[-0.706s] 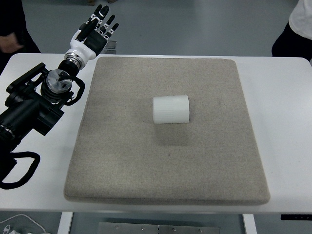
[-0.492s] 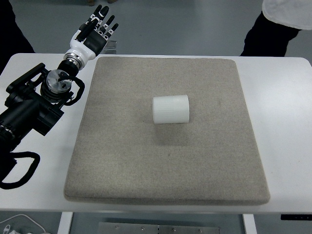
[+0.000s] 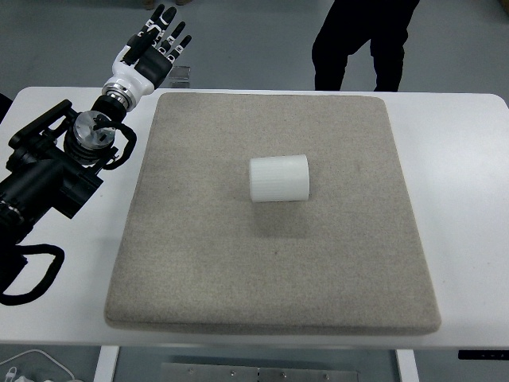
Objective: Flip white cup upright
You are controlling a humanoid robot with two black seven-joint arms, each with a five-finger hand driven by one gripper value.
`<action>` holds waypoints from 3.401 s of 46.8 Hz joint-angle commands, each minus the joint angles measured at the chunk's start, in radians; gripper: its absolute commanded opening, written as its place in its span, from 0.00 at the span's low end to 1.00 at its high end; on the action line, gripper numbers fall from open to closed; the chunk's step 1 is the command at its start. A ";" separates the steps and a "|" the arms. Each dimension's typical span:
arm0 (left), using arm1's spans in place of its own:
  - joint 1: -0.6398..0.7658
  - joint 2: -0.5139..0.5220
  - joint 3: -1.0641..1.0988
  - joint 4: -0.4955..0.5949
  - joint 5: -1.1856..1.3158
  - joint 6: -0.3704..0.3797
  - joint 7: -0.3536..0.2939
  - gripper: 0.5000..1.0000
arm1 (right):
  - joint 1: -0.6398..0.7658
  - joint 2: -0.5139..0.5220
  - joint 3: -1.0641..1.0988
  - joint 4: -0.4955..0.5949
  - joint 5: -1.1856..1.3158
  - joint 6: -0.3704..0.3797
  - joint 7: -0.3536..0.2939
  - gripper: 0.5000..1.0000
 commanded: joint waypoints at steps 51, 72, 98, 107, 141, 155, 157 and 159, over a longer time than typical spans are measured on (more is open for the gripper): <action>-0.092 0.128 0.113 -0.440 0.957 -0.063 0.150 0.98 | 0.000 0.000 0.000 0.000 0.000 0.000 0.000 0.86; -0.108 0.283 0.208 -0.814 1.087 -0.066 0.470 0.94 | 0.000 0.000 0.000 0.000 0.000 0.000 0.000 0.86; -0.166 0.260 0.328 -0.836 1.127 -0.060 0.624 0.95 | 0.000 0.000 0.000 0.000 0.000 0.001 0.000 0.86; -0.184 0.246 0.380 -0.836 1.164 -0.045 0.624 0.95 | 0.000 0.000 0.000 0.000 0.000 0.000 0.000 0.86; -0.166 0.102 0.393 -0.733 1.336 -0.042 0.616 0.95 | 0.000 0.000 0.000 0.000 0.000 0.000 0.000 0.86; -0.163 0.058 0.396 -0.685 1.371 -0.042 0.610 0.95 | 0.000 0.000 0.000 0.000 0.000 0.000 0.000 0.86; -0.163 0.047 0.400 -0.678 1.373 -0.042 0.610 0.95 | 0.000 0.000 0.000 0.000 0.000 0.000 0.000 0.86; -0.161 0.041 0.402 -0.670 1.374 -0.042 0.610 0.95 | 0.000 0.000 0.000 0.000 0.000 0.000 0.000 0.86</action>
